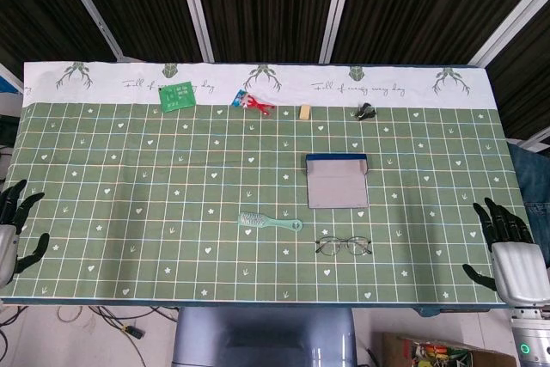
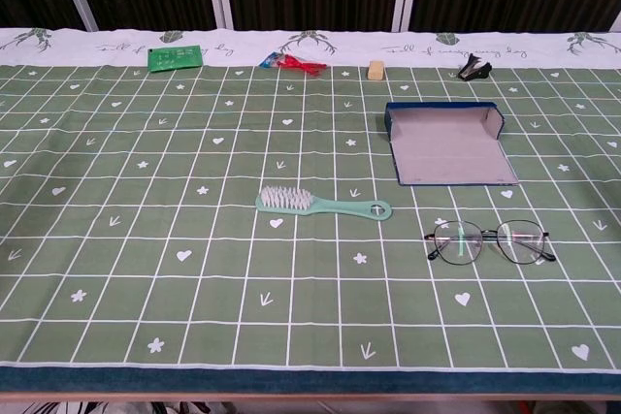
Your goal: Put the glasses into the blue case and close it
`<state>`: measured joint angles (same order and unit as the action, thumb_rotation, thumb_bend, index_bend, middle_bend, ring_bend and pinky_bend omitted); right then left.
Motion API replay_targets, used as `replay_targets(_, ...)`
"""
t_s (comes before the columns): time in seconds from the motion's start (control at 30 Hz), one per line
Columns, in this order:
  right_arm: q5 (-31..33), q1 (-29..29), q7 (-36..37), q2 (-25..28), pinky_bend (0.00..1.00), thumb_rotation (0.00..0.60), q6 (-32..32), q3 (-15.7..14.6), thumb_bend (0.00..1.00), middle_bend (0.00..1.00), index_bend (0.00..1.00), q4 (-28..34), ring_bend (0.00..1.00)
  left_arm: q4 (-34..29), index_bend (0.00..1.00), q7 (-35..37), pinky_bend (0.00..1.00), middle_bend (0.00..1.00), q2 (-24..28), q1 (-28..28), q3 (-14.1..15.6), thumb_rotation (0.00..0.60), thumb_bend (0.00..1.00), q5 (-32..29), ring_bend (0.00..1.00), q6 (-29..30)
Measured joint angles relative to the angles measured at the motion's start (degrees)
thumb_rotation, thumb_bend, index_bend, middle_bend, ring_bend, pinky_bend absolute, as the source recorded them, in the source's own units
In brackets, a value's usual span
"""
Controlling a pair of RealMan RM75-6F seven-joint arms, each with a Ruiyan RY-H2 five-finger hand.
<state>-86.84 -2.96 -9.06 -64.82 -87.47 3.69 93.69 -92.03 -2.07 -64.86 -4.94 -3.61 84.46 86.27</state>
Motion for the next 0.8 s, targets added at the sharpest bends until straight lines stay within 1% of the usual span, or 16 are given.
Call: replay_targets(0.8, -0.43, -0.30, 1.50, 0.19, 0.15, 0.600, 0.51, -0.09, 0.02, 0.00, 0.00, -0.42, 0.09, -0.01, 0.15, 0.20, 0.00, 0.00, -0.07, 0.23, 0.01, 0.600, 0.38, 0.11, 0.00, 0.41)
